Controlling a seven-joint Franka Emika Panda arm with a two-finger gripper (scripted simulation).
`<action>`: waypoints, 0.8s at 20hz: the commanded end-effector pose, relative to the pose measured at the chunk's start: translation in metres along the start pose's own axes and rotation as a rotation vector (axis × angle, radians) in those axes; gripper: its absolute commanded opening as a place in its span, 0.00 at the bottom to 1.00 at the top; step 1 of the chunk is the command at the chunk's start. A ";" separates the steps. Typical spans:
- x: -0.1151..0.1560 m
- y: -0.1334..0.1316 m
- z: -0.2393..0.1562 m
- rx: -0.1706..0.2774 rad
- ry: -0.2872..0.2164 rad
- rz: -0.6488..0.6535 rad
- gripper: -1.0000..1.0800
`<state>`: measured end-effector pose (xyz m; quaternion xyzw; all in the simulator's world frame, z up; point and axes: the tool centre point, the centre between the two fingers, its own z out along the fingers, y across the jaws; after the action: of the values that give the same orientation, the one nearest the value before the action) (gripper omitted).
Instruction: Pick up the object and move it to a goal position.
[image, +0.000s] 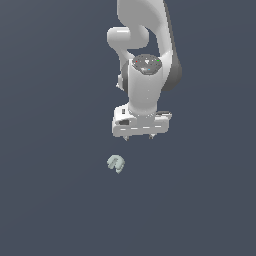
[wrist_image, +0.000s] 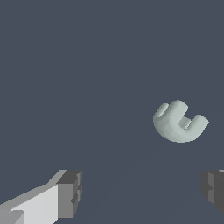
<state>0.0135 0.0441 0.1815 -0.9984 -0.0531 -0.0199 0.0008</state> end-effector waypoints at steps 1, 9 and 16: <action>0.002 -0.002 -0.003 -0.003 0.006 -0.014 0.96; 0.003 0.000 -0.001 -0.004 0.004 -0.032 0.96; 0.006 0.008 0.006 -0.006 -0.001 -0.108 0.96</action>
<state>0.0193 0.0389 0.1775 -0.9950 -0.0973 -0.0203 -0.0028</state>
